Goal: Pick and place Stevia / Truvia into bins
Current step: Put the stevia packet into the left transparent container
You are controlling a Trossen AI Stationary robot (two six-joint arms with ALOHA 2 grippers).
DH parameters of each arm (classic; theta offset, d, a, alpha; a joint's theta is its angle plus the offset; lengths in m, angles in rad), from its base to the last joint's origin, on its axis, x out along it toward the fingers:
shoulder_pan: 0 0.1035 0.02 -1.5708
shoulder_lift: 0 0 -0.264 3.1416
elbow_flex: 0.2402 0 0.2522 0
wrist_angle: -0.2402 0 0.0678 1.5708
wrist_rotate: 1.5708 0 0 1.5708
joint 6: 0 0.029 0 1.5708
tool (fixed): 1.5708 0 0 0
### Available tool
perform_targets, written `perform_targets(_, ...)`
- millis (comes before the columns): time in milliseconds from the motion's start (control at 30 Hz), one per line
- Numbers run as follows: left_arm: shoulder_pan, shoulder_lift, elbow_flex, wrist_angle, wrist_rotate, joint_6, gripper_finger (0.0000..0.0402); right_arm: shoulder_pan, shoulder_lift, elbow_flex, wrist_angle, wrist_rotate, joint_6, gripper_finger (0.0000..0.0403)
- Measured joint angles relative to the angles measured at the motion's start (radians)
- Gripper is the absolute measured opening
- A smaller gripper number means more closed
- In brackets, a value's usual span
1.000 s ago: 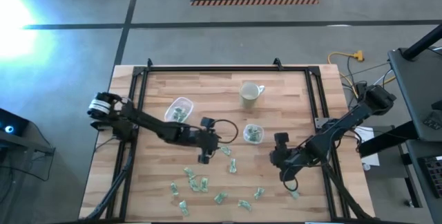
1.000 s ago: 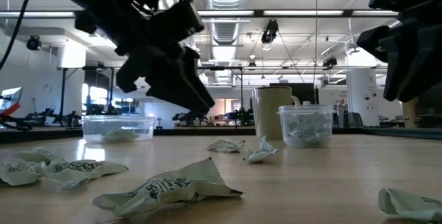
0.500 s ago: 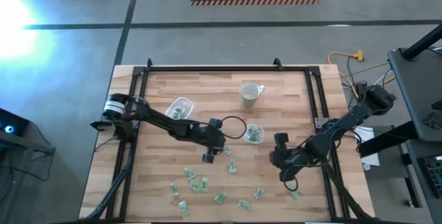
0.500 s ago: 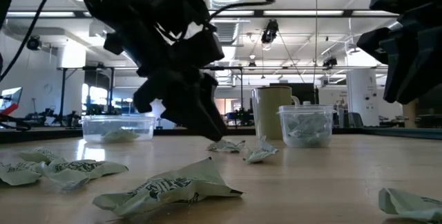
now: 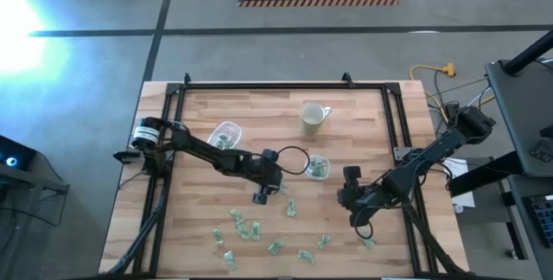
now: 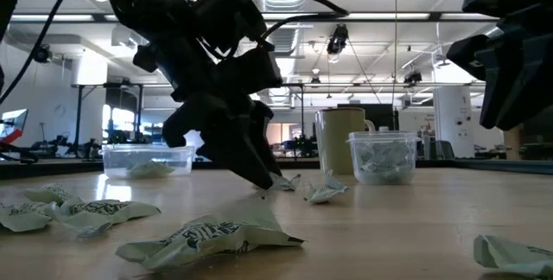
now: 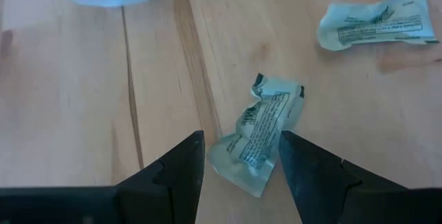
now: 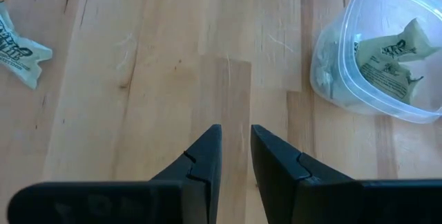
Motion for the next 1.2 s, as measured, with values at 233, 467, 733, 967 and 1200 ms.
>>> perform_targets(233,0.0,0.0,-0.001,-0.008,0.0,-0.018,0.0167,0.0,0.0,0.0,0.0,0.0,0.0,0.0068)
perform_targets(467,0.0,0.0,-0.002,-0.013,0.007,-0.018,0.0108,0.0,0.0,0.0,0.0,0.0,0.0,0.0068)
perform_targets(733,0.0,-0.002,-0.003,-0.017,0.026,-0.012,0.003,0.0,0.0,0.0,0.0,0.002,0.0,0.0068)
perform_targets(967,-0.001,-0.032,-0.001,-0.026,-0.004,0.009,0.0004,-0.001,0.0,0.0,0.0,0.002,0.0,0.0068)
perform_targets(1200,-0.012,-0.123,-0.002,-0.113,-0.194,-0.026,0.0006,-0.001,0.0,0.0,0.0,0.002,0.0,0.0068)
